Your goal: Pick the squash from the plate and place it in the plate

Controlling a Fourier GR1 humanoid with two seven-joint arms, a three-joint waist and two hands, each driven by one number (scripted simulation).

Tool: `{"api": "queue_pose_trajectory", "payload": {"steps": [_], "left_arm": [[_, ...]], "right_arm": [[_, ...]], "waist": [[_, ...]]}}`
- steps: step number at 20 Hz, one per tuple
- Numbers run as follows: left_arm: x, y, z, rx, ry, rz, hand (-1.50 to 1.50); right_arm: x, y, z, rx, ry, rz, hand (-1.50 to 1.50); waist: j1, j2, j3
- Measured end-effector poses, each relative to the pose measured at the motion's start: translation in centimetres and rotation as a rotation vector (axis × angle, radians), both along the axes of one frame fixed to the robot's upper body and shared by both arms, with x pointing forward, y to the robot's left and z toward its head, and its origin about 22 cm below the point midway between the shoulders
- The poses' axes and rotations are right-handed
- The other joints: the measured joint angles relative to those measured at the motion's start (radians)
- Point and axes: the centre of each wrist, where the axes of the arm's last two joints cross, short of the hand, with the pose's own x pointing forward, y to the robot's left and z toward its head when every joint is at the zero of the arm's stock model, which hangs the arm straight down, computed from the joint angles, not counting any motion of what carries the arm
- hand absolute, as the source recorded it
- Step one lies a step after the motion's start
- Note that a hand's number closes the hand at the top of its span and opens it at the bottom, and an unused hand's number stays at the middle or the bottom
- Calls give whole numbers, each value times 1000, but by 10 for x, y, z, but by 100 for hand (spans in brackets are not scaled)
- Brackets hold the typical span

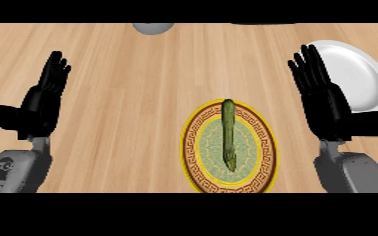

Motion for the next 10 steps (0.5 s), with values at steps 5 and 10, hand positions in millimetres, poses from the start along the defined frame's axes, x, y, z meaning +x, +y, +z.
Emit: {"api": "queue_pose_trajectory", "payload": {"steps": [5, 10], "left_arm": [[-23, 19, -14, 137, 61, 29, 0], [-48, 32, -36, 236, 157, 44, 0]], "right_arm": [[-8, 22, 2, 214, -61, -63, -150], [-23, 20, -14, 134, -121, -389, -150]], "waist": [[11, -9, -1], [6, -13, -5]]}}
